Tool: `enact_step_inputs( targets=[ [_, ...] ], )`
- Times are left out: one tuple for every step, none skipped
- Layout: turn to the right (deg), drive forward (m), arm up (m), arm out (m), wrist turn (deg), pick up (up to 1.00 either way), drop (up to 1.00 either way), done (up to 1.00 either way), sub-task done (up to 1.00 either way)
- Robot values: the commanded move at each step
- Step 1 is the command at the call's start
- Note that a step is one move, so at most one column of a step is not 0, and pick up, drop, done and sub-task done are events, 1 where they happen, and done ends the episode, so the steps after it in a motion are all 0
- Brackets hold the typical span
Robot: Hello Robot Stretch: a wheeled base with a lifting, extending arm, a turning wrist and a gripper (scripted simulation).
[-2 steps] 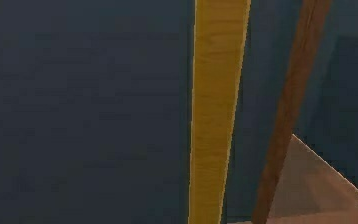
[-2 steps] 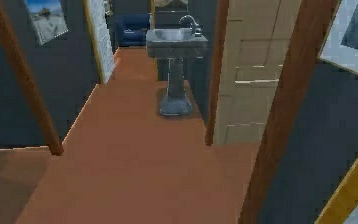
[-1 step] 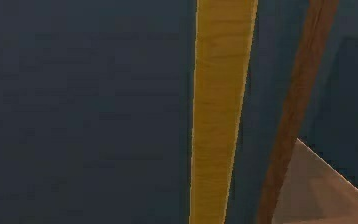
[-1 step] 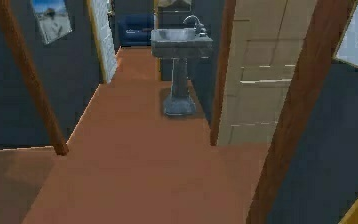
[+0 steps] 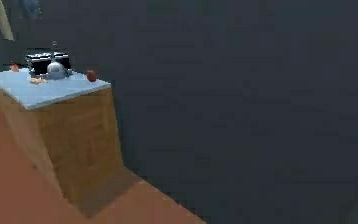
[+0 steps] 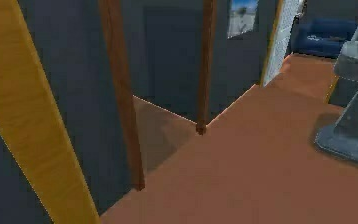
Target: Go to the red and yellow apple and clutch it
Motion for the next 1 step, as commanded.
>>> enact_step_inputs(
  targets=[
    [-30.0, 0.00, 0.00, 0.00, 0.0, 0.00, 0.00, 0.00, 0.00]
  ],
)
